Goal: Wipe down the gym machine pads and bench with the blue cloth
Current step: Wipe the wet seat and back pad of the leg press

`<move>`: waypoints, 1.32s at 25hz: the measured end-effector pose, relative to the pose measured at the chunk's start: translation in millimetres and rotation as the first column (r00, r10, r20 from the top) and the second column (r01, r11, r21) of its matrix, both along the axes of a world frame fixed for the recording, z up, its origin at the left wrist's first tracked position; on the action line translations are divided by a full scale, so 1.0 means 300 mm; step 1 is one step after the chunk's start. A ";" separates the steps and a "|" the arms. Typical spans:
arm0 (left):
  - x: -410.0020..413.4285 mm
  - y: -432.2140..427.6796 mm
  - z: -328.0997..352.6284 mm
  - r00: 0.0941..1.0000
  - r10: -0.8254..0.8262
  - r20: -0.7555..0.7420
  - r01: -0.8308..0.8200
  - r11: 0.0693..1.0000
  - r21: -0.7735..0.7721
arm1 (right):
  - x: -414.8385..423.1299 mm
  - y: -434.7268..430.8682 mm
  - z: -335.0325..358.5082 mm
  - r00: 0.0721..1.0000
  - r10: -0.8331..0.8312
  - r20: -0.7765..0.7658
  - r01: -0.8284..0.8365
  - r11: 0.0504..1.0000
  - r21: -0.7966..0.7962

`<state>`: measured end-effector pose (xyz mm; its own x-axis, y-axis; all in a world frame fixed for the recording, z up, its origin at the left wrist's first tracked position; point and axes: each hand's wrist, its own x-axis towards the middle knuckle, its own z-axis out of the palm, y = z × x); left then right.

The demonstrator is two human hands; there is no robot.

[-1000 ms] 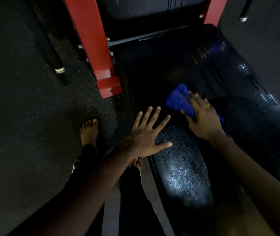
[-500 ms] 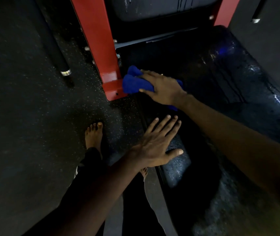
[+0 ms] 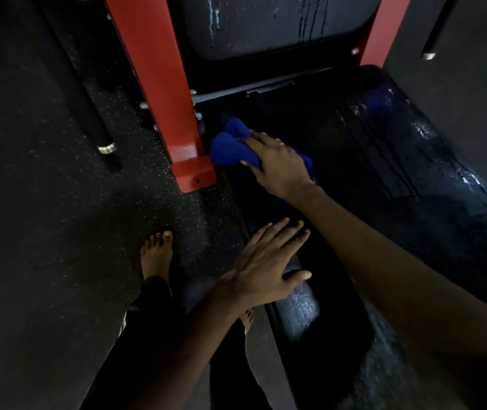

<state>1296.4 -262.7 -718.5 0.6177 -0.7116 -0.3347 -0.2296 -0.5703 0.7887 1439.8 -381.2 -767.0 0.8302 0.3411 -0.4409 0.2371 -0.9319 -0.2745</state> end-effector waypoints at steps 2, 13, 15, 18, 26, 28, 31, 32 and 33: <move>0.040 0.009 -0.024 0.998 0.016 0.066 -0.019 0.999 0.045 | 0.097 -0.086 -0.035 0.993 -0.100 0.068 0.108 0.988 -0.113; 0.125 0.004 0.010 0.994 -0.081 -0.069 0.093 0.977 0.194 | -0.076 0.027 0.087 0.998 -0.035 -0.057 0.035 0.999 -0.010; 0.120 0.004 -0.005 0.993 -0.090 -0.077 0.102 0.980 0.172 | -0.002 -0.004 0.044 0.999 -0.008 -0.052 0.006 1.000 -0.029; 0.089 0.005 -0.042 0.998 -0.044 -0.041 0.050 0.985 0.165 | 0.168 -0.043 -0.068 0.993 -0.116 -0.033 0.114 0.991 -0.072; 0.097 -0.016 -0.032 0.999 -0.046 -0.007 0.047 0.974 0.221 | -0.054 -0.192 0.093 0.977 -0.202 -0.070 0.202 0.979 -0.006; 0.095 -0.014 -0.026 1.000 -0.020 0.010 0.018 0.978 0.207 | -0.180 -0.396 0.184 0.958 -0.286 -0.029 0.284 0.957 -0.052; 0.102 -0.021 -0.012 0.999 -0.042 -0.026 0.047 0.974 0.223 | -0.143 -0.685 0.228 0.824 -0.557 0.107 0.565 0.792 -0.232; 0.104 -0.033 -0.003 0.998 -0.053 -0.025 0.058 0.964 0.261 | -0.112 -0.716 0.218 0.781 -0.603 0.163 0.623 0.730 -0.281; 0.099 -0.054 0.007 0.998 -0.055 -0.027 0.060 0.949 0.310 | -0.092 -0.697 0.205 0.760 -0.620 0.195 0.648 0.698 -0.306</move>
